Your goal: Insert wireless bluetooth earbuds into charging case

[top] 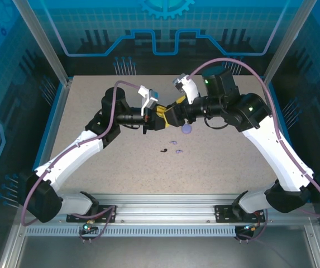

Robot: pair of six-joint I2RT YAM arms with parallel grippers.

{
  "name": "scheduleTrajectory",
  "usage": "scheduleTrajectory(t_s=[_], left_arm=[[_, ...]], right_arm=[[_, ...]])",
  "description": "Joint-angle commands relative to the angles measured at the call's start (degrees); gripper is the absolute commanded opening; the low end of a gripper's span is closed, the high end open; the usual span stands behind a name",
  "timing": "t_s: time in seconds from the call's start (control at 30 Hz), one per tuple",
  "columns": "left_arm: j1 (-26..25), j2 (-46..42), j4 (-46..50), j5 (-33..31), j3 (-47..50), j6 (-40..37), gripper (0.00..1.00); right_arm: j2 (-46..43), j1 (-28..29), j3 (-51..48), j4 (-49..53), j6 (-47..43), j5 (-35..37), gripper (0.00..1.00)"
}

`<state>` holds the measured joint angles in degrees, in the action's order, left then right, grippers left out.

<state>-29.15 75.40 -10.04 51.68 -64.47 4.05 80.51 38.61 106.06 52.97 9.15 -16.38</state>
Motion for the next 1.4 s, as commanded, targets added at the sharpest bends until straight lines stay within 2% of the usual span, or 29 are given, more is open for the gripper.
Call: scheduleTrajectory(t_s=[0.0,0.23,0.53,0.7,0.93,1.07,1.37], left_arm=[[-1.4,-0.2,0.0,5.7,-2.1,-1.9,0.19],[-1.4,-0.2,-0.4,5.6,-2.3,-1.7,0.19],[-1.4,-0.2,0.4,0.5,-2.2,-2.3,0.19],[-0.9,-0.8,1.9,-2.6,-1.1,-3.4,0.19],[3.7,-4.6,-0.9,-5.2,5.0,1.2,0.18],[5.8,-8.1,-0.2,-6.7,8.7,1.7,0.18],[11.3,-16.1,0.9,-8.2,17.0,4.2,0.19]], right_arm=[[-1.5,-0.1,-0.9,-5.2,0.3,3.3,0.66],[-1.6,-0.2,-0.8,-4.9,0.3,3.1,0.67],[-4.4,-1.9,-4.0,-4.9,3.6,15.7,0.67],[-5.5,-4.7,-7.3,-4.1,6.4,19.4,0.67],[-6.7,-7.4,-13.7,-1.9,7.5,22.2,0.67],[-6.8,-8.2,-18.7,-1.5,8.0,21.8,0.67],[-2.9,-7.9,-33.5,-7.2,13.8,13.6,0.62]])
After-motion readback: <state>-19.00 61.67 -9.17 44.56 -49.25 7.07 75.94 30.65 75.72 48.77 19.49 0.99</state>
